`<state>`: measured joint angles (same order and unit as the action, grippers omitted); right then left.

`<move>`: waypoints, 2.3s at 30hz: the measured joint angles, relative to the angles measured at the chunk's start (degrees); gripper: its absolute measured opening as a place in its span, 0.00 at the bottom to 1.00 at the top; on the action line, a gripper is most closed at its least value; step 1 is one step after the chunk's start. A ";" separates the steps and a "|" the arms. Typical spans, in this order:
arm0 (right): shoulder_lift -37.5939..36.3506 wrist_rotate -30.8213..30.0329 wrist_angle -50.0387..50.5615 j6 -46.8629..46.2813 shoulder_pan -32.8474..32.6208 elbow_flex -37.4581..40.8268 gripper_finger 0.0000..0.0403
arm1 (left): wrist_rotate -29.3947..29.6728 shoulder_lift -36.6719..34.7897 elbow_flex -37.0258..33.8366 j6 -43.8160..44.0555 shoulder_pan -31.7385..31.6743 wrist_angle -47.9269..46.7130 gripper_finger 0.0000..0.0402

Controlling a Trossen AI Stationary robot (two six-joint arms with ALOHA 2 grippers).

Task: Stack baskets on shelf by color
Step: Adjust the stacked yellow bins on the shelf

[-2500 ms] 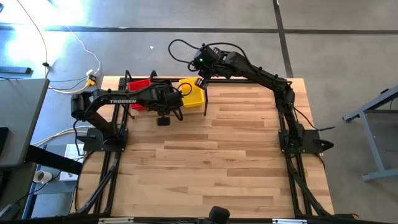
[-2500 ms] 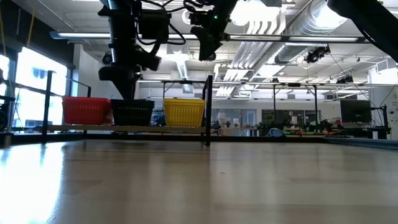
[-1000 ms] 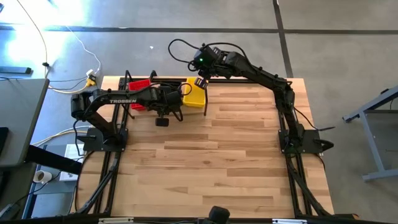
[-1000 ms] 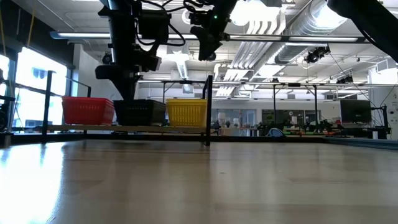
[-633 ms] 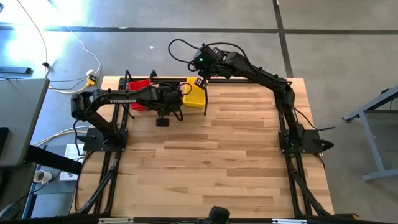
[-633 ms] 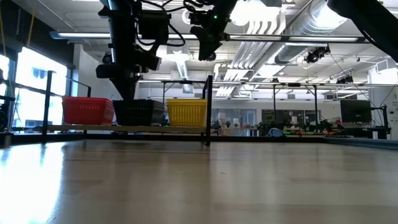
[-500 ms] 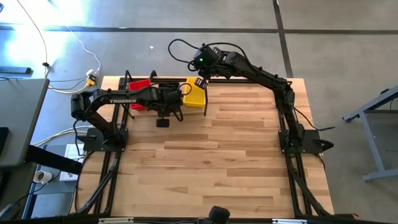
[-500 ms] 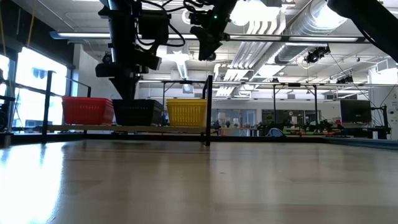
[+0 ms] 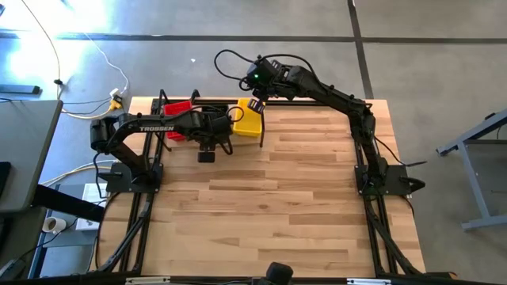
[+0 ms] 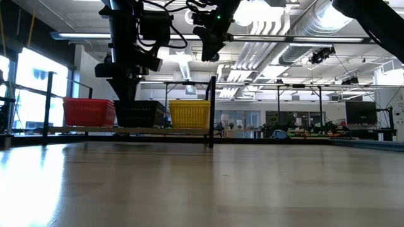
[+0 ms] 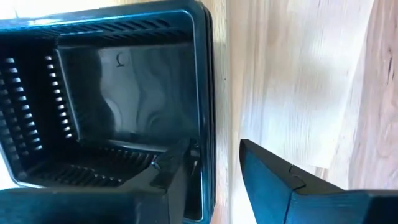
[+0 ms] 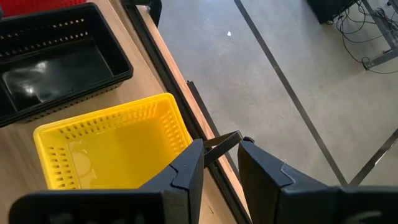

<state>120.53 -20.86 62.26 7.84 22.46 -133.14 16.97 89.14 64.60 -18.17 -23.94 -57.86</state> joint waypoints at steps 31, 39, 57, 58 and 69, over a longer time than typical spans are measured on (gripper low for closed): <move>-3.90 9.85 3.92 -12.62 11.79 -0.07 0.22 | 0.35 -0.07 18.57 8.85 -1.28 -8.60 0.33; -3.06 19.12 6.69 -14.05 19.48 0.25 0.22 | 0.33 -1.62 21.38 13.18 -4.68 -8.62 0.33; -2.69 41.49 -5.23 -14.59 25.18 22.78 0.22 | 0.42 -8.81 21.38 24.09 -15.28 -8.75 0.33; -2.69 41.60 -5.60 -14.88 25.13 23.69 0.22 | 0.58 -8.81 21.38 24.19 -15.85 -9.06 0.33; -2.68 44.09 -15.98 -19.65 22.10 31.80 0.22 | 3.18 -8.81 21.38 23.26 -21.21 -9.51 0.33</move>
<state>117.85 23.22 46.28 -11.82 44.56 -101.34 20.15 80.34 85.97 5.09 -45.16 -67.37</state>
